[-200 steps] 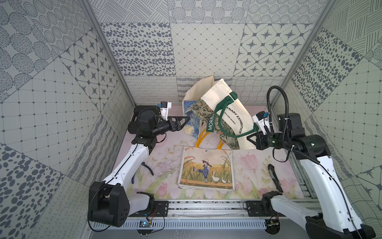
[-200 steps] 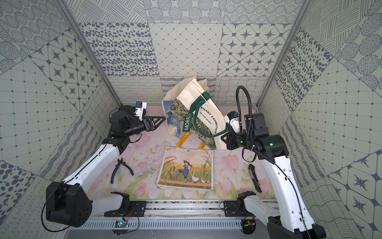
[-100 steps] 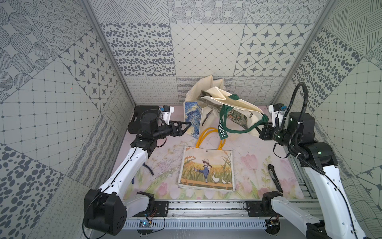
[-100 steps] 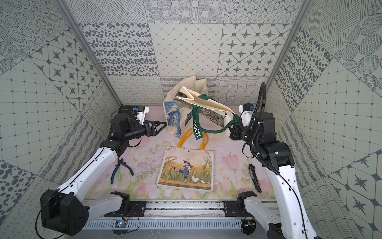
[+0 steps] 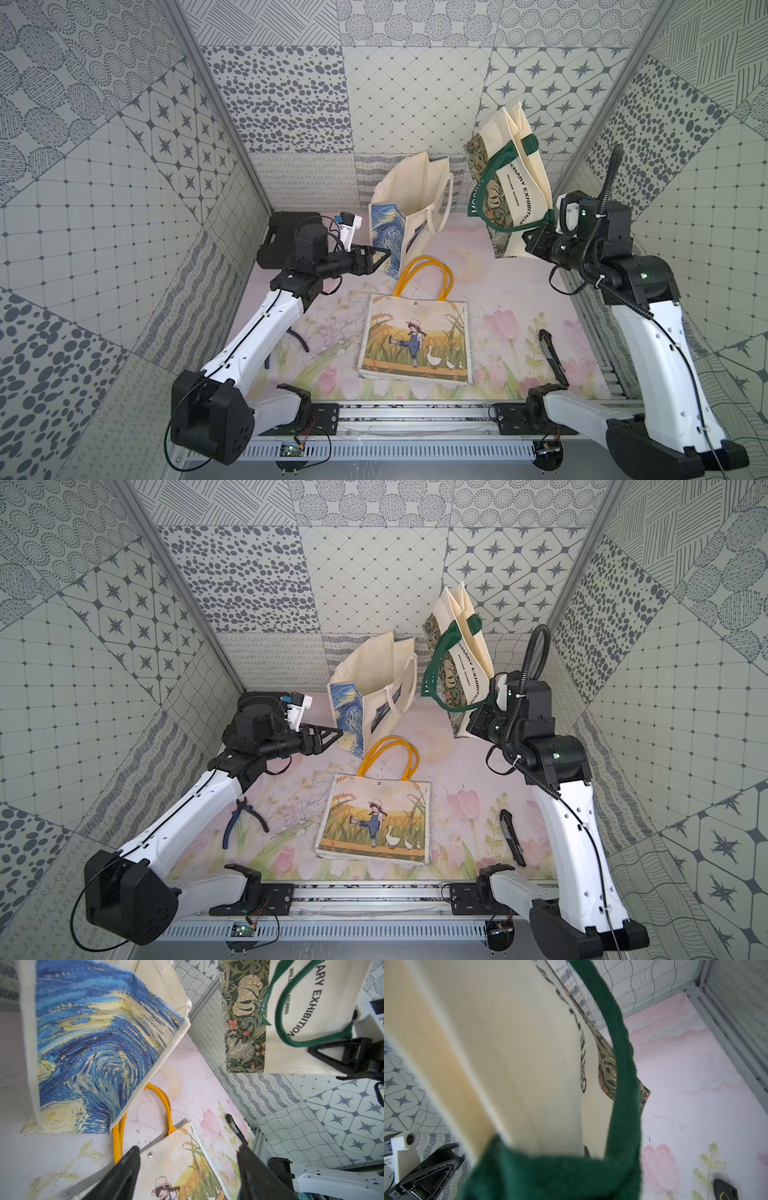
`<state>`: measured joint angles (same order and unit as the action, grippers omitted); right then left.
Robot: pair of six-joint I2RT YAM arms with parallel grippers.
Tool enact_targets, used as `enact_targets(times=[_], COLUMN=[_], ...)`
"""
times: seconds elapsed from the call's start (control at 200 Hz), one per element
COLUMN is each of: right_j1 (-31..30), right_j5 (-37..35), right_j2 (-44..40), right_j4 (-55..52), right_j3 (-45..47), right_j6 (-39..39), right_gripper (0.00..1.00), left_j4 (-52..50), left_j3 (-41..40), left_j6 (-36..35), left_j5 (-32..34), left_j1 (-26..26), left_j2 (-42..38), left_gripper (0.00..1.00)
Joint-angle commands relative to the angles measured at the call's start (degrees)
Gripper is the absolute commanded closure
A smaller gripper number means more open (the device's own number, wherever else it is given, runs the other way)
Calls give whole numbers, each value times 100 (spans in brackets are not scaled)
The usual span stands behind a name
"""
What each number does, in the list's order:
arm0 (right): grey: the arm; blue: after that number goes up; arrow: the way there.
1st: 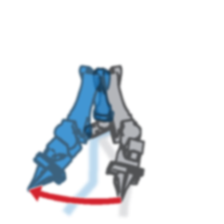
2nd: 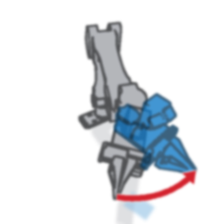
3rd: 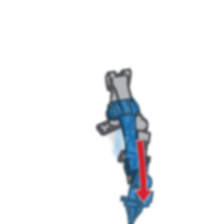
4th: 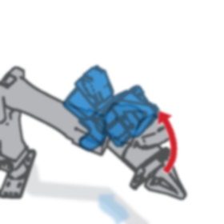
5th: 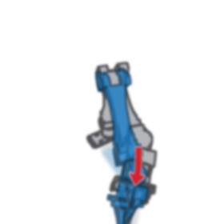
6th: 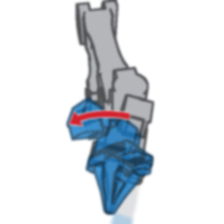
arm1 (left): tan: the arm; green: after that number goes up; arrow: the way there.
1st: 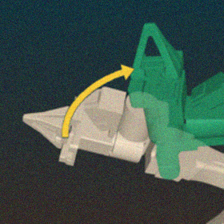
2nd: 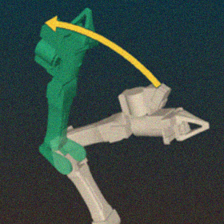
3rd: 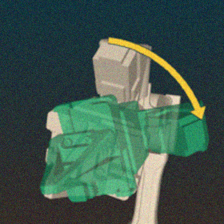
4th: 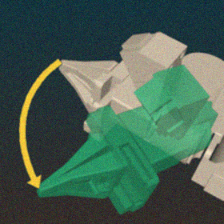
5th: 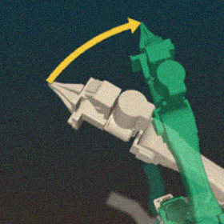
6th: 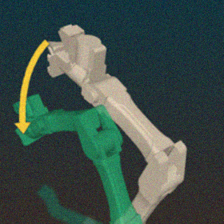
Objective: Put away the canvas bag
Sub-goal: Press the canvas bag.
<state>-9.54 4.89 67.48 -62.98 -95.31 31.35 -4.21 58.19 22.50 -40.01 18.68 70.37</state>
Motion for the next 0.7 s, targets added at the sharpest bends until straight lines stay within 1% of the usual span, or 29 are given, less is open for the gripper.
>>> enact_targets(times=[0.0,0.055,0.175,0.295,0.37,0.46,0.53,0.605,0.695], right_j1=[12,9,-1,-18,-139,-282,-325,-379,-438], right_j5=[187,421,1072,1747,1791,1663,1794,1960,2168], right_j2=[410,499,350,200,143,225,282,274,312], right_j4=[-615,-593,88,918,1216,1111,1199,1532,1775], right_j3=[-493,-313,538,1331,1564,1559,1595,1726,1771], right_j6=[508,763,1466,2353,2776,3163,3423,3676,3832], right_gripper=[100,100,100,100,100,100,100,100,100], left_j4=[-851,-1071,-1249,-1180,-1185,-1251,-1284,-1267,-1240], left_j3=[470,638,829,910,1010,1170,1304,1412,1547], left_j6=[-964,-1214,-1651,-1907,-2116,-2398,-2557,-2682,-2815], left_j5=[370,598,1048,1223,1237,1347,1463,1511,1680], left_j1=[492,776,1299,1712,1968,2285,2476,2631,2807], left_j2=[151,212,279,349,458,636,791,956,1168], left_gripper=[30,28,21,18,18,18,18,18,17])
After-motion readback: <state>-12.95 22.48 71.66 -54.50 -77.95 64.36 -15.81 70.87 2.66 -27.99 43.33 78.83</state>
